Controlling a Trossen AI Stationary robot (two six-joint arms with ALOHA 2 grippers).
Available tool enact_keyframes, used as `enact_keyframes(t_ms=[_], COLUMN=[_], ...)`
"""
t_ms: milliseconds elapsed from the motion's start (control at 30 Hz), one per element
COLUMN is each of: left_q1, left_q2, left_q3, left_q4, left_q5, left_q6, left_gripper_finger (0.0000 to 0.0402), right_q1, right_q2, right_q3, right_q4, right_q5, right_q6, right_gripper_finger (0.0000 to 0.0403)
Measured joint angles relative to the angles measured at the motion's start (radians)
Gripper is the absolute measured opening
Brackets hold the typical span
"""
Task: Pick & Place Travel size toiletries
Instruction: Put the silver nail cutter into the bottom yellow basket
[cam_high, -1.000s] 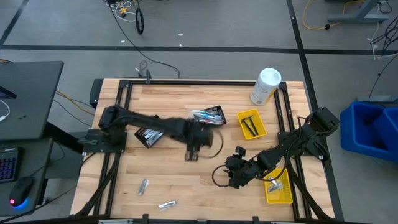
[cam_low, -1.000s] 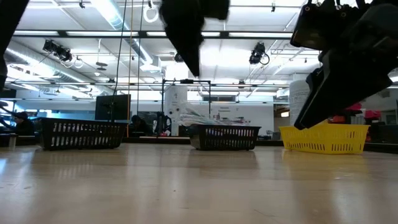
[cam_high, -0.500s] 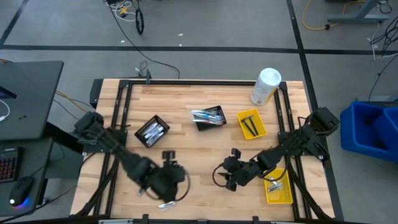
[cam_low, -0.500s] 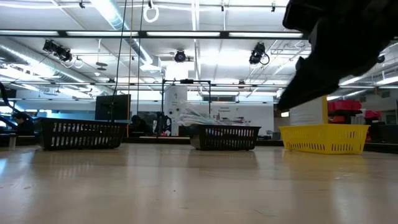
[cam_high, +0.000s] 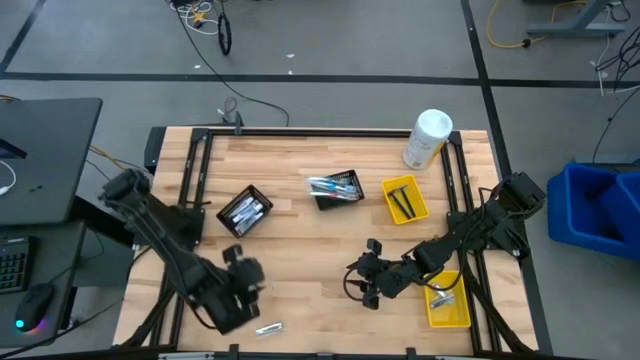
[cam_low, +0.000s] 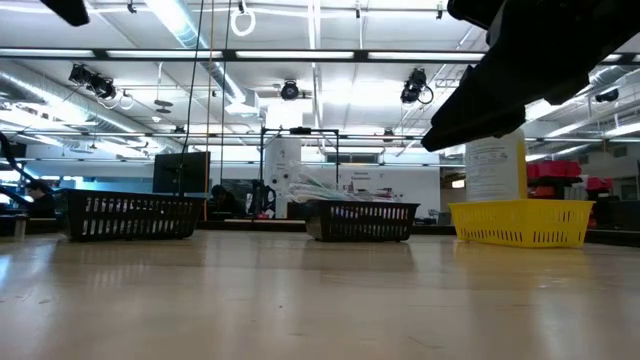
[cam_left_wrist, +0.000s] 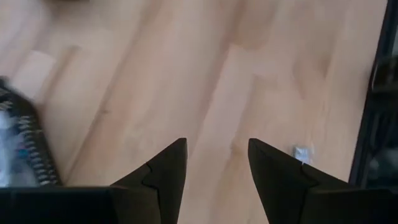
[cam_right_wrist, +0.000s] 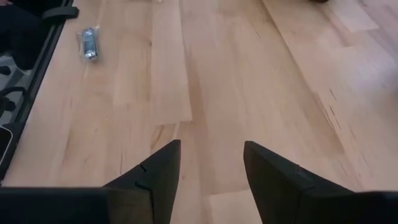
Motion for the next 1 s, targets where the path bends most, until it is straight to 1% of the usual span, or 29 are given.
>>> enact_keyframes(t_ms=[100,167,300,433,500,733,800,900,1000], left_q1=[-0.003,-0.004,-0.004,-0.004,-0.006,-0.028,-0.036,-0.05,-0.073], left_q2=[-0.095,-0.142,-0.168,-0.144,-0.138,-0.139,-0.139,-0.138,-0.133], left_q3=[-0.079,-0.14,-0.26,-0.35,-0.379,-0.472,-0.515,-0.553,-0.561], left_q4=[0.013,0.037,0.108,0.205,0.239,0.272,0.293,0.404,0.452], left_q5=[-0.057,-0.042,0.057,0.22,0.275,0.337,0.38,0.445,0.449], left_q6=[-0.104,-0.17,-0.31,-0.375,-0.409,-0.638,-0.7,-0.725,-0.747], left_gripper_finger=[0.018,0.0181,0.0178,0.0172,0.017,0.0169,0.0169,0.0169,0.0166], right_q1=[0.0,0.0,0.001,0.002,0.002,0.002,0.002,0.002,0.002], right_q2=[0.0,0.0,0.0,0.0,0.0,0.0,0.0,0.0,0.0], right_q3=[0.0,0.0,0.0,0.0,0.0,0.0,0.0,0.0,0.0], right_q4=[0.0,0.0,0.0,-0.005,-0.009,-0.009,-0.008,-0.008,-0.009], right_q5=[0.0,-0.001,-0.003,-0.003,-0.003,-0.009,-0.01,-0.01,-0.01], right_q6=[-0.007,-0.006,0.004,0.034,0.048,0.05,0.05,0.05,0.05], right_gripper_finger=[0.0188,0.0188,0.0184,0.0183,0.0183,0.0175,0.0174,0.0174,0.0172])
